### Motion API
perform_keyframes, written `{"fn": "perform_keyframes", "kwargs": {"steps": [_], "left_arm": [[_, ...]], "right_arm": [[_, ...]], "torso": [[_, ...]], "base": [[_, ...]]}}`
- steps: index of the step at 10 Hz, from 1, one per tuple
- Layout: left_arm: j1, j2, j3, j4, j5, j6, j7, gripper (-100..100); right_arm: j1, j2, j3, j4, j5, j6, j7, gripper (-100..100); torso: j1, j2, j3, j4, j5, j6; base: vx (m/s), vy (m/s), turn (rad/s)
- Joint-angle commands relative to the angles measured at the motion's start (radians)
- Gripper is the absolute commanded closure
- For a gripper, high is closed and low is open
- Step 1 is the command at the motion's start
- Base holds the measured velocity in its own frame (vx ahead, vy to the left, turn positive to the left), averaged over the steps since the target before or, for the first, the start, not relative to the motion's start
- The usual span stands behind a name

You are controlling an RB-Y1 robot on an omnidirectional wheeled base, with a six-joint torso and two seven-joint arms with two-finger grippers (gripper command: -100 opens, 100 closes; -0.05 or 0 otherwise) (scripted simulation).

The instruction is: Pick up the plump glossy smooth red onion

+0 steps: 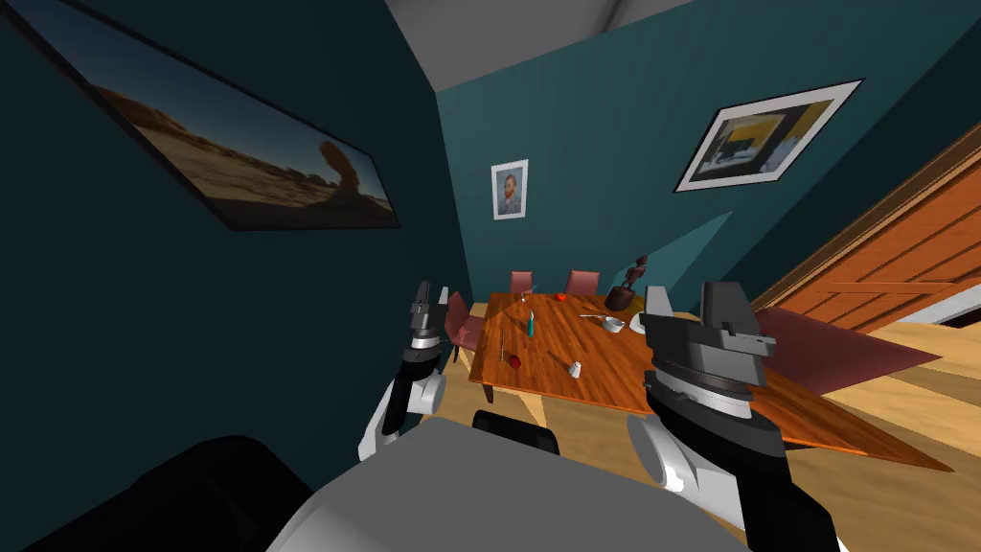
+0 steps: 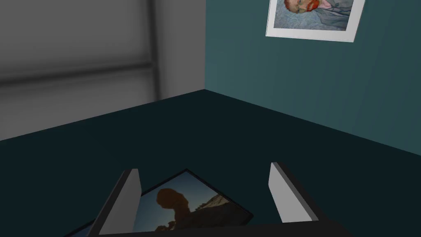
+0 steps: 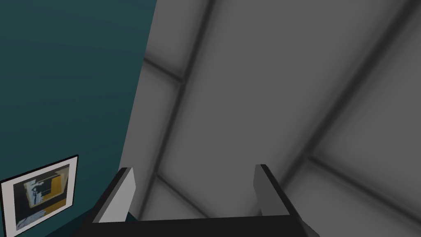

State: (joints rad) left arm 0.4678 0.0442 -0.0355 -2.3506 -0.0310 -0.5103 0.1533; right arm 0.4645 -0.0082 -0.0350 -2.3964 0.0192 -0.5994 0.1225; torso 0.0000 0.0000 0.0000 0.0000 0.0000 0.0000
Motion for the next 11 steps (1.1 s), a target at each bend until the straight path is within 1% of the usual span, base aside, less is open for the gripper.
{"fn": "perform_keyframes", "kwargs": {"steps": [1, 4, 9, 10, 11], "left_arm": [[-0.007, 0.016, -0.001, 0.036, -0.019, 0.005, 0.011, -100], [-0.02, 0.038, -0.004, 0.105, -0.051, 0.017, 0.031, -100], [-0.053, 0.082, -0.01, 0.271, -0.125, 0.054, 0.083, -100], [-0.053, 0.082, -0.01, 0.29, -0.125, 0.054, 0.083, -100], [-0.061, 0.092, -0.012, 0.322, -0.143, 0.064, 0.096, -100]], "right_arm": [[0.0, 0.0, 0.0, 0.0, 0.0, 0.0, 0.0, 0], [0.0, 0.0, 0.0, 0.0, 0.0, 0.0, 0.0, 0], [0.0, 0.0, 0.0, 0.0, 0.0, 0.0, 0.0, 0], [0.0, 0.0, 0.0, 0.0, 0.0, 0.0, 0.0, 0], [0.0, 0.0, 0.0, 0.0, 0.0, 0.0, 0.0, 0]], "torso": [[0.0, 0.0, 0.0, 0.0, 0.0, 0.0], [0.001, 0.002, 0.001, 0.001, 0.0, 0.0], [0.001, 0.003, 0.001, 0.001, 0.0, 0.0], [0.001, 0.003, 0.002, 0.001, 0.0, 0.0], [0.001, 0.002, 0.001, 0.0, 0.0, 0.0]], "base": [[-0.021, -0.003, -0.182], [-0.038, 0.007, -0.206], [-0.04, 0.007, -0.246], [-0.028, 0.01, -0.087], [-0.023, 0.004, -0.191]]}}
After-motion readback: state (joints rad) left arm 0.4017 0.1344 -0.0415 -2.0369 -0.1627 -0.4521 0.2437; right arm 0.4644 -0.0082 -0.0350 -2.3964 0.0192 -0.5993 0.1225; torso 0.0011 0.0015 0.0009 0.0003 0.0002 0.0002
